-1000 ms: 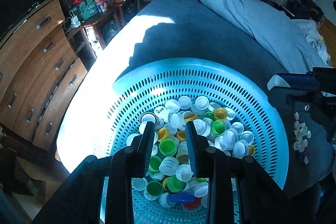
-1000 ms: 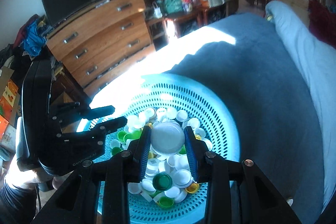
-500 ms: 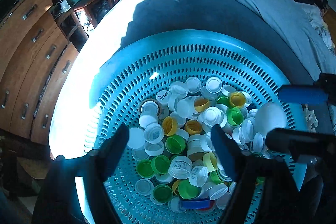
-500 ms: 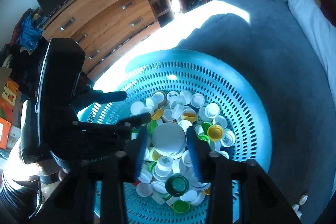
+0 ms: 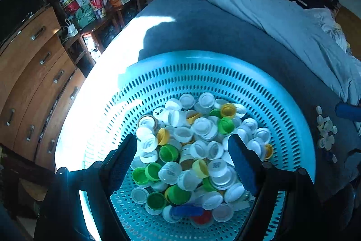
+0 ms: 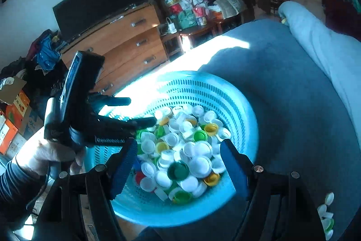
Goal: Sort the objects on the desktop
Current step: 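Open both tools to drop the caps into the basket, then grasp the blue cap with the left tool while the right tool grasps a white cap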
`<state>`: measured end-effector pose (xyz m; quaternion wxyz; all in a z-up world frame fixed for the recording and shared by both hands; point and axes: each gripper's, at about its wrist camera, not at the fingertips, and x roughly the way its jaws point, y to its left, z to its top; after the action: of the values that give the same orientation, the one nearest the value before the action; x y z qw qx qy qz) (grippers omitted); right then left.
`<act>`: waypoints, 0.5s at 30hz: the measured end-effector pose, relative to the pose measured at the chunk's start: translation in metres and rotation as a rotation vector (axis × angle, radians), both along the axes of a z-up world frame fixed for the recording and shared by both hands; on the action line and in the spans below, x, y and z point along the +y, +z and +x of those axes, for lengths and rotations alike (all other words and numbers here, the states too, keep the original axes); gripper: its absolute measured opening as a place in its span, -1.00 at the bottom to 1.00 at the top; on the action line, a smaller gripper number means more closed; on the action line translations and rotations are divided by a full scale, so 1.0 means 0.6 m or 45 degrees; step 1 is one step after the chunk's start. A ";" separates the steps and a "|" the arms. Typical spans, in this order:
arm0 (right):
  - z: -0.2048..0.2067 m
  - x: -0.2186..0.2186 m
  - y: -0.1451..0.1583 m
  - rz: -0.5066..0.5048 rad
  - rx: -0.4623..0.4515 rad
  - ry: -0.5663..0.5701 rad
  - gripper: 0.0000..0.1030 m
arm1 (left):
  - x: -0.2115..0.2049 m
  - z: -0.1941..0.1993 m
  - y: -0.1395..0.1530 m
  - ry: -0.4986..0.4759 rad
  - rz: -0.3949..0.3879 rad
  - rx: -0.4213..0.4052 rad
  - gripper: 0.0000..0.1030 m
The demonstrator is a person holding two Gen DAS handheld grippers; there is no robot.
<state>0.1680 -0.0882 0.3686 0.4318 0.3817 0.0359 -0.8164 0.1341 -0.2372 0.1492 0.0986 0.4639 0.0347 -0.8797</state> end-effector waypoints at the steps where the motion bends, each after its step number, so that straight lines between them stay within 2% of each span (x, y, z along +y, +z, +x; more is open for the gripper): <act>1: 0.011 0.033 -0.006 -0.013 0.000 -0.040 0.62 | 0.014 0.005 0.011 -0.019 0.001 0.032 0.52; 6: 0.065 0.194 -0.036 -0.022 0.040 -0.266 0.63 | 0.116 0.022 0.060 -0.126 0.005 0.160 0.52; 9: 0.099 0.284 -0.054 0.048 0.130 -0.431 0.78 | 0.206 0.038 0.086 -0.238 0.013 0.227 0.54; 10: 0.108 0.316 -0.064 0.081 0.155 -0.502 0.83 | 0.240 0.044 0.091 -0.285 0.014 0.248 0.63; 13: 0.125 0.404 -0.103 0.140 0.143 -0.680 0.88 | 0.330 0.064 0.083 -0.422 0.016 0.288 0.91; 15: 0.135 0.453 -0.122 0.162 0.128 -0.784 0.88 | 0.380 0.065 0.049 -0.505 0.030 0.253 0.91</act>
<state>0.2493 0.1835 0.2957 0.1374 0.3600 -0.0091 -0.9227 0.1730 -0.0092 0.1784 -0.0858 0.3739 -0.0373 -0.9227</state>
